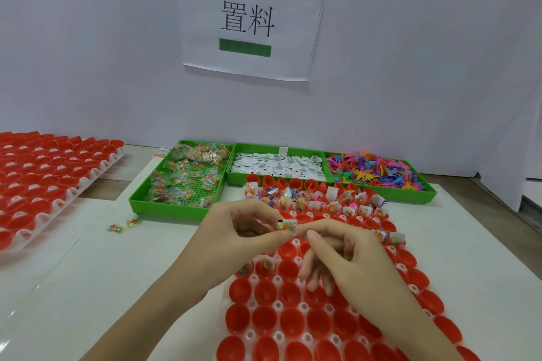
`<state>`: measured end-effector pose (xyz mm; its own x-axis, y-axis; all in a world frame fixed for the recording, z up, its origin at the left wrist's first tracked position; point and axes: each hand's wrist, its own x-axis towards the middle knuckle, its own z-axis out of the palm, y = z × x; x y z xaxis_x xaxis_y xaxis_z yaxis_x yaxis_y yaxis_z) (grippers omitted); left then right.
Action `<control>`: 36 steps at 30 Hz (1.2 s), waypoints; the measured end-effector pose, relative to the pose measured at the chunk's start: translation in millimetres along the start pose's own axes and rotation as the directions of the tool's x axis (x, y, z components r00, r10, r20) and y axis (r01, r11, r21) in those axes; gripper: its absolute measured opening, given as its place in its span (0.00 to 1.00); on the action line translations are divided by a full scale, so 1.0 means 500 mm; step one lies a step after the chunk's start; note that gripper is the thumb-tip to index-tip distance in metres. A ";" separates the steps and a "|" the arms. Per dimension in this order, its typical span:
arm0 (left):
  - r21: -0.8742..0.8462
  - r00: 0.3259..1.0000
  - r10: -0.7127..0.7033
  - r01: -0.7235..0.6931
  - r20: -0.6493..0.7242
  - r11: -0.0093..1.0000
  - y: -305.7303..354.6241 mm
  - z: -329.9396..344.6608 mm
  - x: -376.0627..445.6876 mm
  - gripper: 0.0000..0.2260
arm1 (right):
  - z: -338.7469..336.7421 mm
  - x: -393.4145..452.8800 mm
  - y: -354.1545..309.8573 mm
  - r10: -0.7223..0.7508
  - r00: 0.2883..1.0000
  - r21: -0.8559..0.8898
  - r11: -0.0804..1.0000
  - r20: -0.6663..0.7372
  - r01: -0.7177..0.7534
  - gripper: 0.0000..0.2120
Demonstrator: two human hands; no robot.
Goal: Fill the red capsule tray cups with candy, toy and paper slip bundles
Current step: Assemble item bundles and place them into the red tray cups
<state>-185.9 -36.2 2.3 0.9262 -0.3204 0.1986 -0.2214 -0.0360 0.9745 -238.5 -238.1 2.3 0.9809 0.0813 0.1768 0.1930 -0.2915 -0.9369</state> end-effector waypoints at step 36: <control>-0.004 0.984 -0.006 0.006 -0.178 1.000 -0.003 -0.074 0.024 0.04 | -0.331 0.365 0.123 0.308 0.946 -0.821 0.509 -0.105 -0.257 0.10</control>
<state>-163.2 -4.8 6.9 0.9671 -0.1467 0.2078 -0.2148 -0.0341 0.9761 -43.3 -398.9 27.0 0.9896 -0.1127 -0.0895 -0.1333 -0.9522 -0.2748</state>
